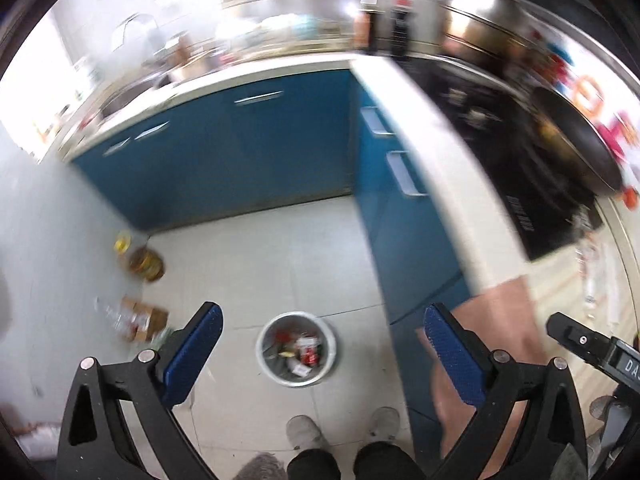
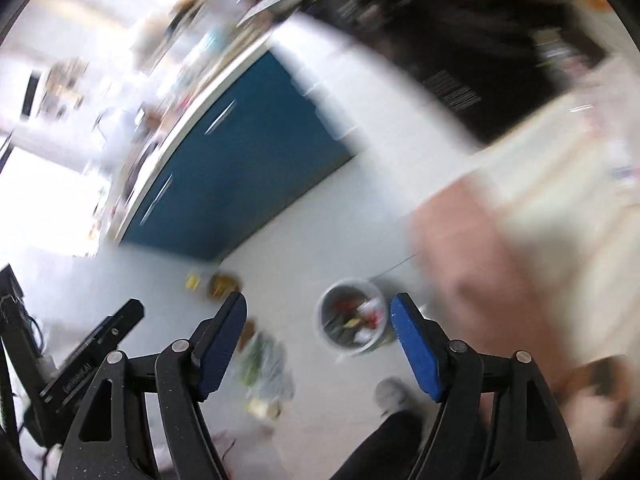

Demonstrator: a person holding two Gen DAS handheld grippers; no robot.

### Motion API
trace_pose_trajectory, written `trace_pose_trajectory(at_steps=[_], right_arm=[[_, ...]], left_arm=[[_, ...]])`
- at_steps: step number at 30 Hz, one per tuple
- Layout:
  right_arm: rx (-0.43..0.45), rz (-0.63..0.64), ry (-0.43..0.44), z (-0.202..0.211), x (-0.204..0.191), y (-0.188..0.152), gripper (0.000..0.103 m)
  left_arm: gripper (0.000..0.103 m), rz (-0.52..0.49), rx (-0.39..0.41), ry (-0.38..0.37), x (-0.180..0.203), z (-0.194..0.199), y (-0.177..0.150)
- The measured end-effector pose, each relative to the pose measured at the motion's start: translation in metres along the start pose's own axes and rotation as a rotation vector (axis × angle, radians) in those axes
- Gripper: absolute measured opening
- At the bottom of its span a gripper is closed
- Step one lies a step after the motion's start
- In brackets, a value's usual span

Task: Collect trash
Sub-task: 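Move both tools back to the counter, then grasp the white paper towel with right tool while left tool grasps the printed plastic bag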

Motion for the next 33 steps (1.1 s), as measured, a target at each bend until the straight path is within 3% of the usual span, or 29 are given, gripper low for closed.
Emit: trace_pose_trajectory(at_steps=[2,5,10,13,15,17,21,24,26,28,30,31,32,33], right_arm=[[0.039,-0.042,-0.072,0.026,0.041,0.015,0.077],[0.112,-0.150,-0.228,0.066,0.135,0.042,0.077],[0.170,-0.275,-0.472,0.101,0.270,0.078,0.077],[0.138,-0.349,-0.488,0.100,0.329,0.094,0.076],[0.127,-0.369,-0.493,0.095,0.350,0.102,0.075],[0.127,-0.368,-0.492,0.089,0.361,0.106,0.075],[0.111,-0.351,-0.499,0.073,0.367,0.114,0.075],[0.107,-0.327,-0.516,0.060,0.368,0.118,0.073],[0.096,-0.308,-0.530,0.056,0.366,0.121,0.073],[0.083,-0.287,-0.549,0.052,0.364,0.123,0.072],[0.076,-0.248,-0.618,0.050,0.359,0.121,0.052],[0.090,-0.231,-0.622,0.049,0.358,0.122,0.042],[0.100,-0.226,-0.621,0.049,0.356,0.121,0.009],[0.099,-0.238,-0.608,0.050,0.356,0.120,0.003]], left_arm=[[0.103,-0.055,-0.013,-0.016,0.052,-0.003,0.014],[0.103,-0.141,-0.054,-0.056,0.146,-0.015,0.025],[0.103,-0.265,-0.153,-0.133,0.287,-0.052,0.028],[0.103,-0.321,-0.228,-0.161,0.354,-0.081,0.022],[0.102,-0.322,-0.279,-0.175,0.378,-0.098,0.018],[0.102,-0.302,-0.340,-0.202,0.400,-0.117,0.014],[0.102,-0.307,-0.370,-0.222,0.427,-0.134,0.008],[0.087,-0.324,-0.371,-0.217,0.435,-0.141,0.007],[0.066,-0.344,-0.359,-0.214,0.435,-0.143,0.008],[0.024,-0.389,-0.321,-0.186,0.436,-0.141,0.009],[0.006,-0.416,-0.306,-0.187,0.437,-0.140,0.009],[0.003,-0.423,-0.307,-0.189,0.435,-0.139,0.008],[0.003,-0.425,-0.307,-0.191,0.433,-0.137,0.007],[0.002,-0.428,-0.302,-0.193,0.429,-0.134,0.006]])
Point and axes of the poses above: each gripper's, at about its wrist camera, not at the fingertips, and z roughly against the way its jaws point, x to its right, y to its top, the point moved 2 cm from there along -z, roughly the way its jaws point, and after that the axes turned 2 degrees about z, right-handed, at the moved point
